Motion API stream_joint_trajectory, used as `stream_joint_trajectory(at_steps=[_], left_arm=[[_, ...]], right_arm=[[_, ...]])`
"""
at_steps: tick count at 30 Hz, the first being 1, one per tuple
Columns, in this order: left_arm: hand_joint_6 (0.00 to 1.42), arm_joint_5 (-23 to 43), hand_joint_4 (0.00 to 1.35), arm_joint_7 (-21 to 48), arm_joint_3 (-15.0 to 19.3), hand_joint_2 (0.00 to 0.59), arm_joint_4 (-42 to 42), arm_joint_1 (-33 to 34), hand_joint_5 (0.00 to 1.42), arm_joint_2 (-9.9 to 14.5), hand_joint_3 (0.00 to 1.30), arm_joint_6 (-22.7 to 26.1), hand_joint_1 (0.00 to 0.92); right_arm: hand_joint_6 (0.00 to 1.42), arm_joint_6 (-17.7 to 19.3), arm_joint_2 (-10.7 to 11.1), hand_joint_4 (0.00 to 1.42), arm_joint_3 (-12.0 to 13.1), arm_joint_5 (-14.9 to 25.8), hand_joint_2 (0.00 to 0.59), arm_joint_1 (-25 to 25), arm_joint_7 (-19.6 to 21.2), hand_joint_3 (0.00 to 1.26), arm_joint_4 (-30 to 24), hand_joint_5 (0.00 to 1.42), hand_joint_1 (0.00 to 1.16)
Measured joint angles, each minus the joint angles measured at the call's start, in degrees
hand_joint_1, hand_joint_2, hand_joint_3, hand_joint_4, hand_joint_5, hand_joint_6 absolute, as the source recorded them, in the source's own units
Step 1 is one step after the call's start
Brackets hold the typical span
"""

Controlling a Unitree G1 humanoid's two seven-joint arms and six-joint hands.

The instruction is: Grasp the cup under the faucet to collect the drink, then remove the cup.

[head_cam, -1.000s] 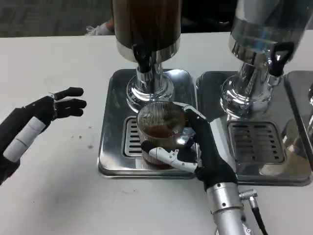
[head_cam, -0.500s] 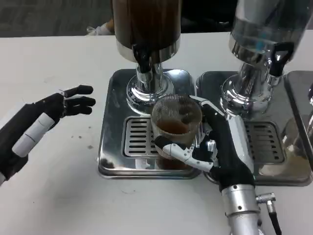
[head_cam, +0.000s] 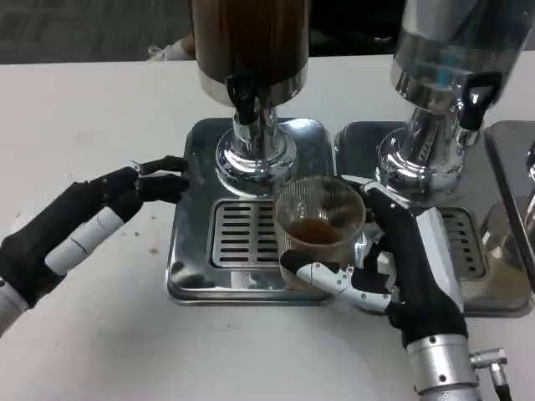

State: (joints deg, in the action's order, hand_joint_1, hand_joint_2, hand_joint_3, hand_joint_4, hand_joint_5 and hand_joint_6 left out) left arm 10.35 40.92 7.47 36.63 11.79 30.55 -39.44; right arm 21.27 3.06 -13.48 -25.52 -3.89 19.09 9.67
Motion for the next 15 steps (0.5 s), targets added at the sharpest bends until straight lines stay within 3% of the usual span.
stream_joint_trajectory(at_steps=[9,15], left_arm=[[0.16,-1.8,0.25,-0.1,-1.5,0.082,-3.6,-1.4,0.25,0.0,0.24,-3.1,0.0],[0.16,-1.8,0.24,-0.1,-1.5,0.079,-4.0,-2.2,0.25,0.2,0.23,-3.1,0.0]], right_arm=[[1.31,-1.9,0.4,0.84,1.3,0.8,0.158,-4.7,-3.9,0.76,-7.5,1.04,0.96],[1.32,-2.8,0.3,0.87,1.8,1.0,0.153,-6.1,-4.8,0.78,-8.1,1.05,0.97]])
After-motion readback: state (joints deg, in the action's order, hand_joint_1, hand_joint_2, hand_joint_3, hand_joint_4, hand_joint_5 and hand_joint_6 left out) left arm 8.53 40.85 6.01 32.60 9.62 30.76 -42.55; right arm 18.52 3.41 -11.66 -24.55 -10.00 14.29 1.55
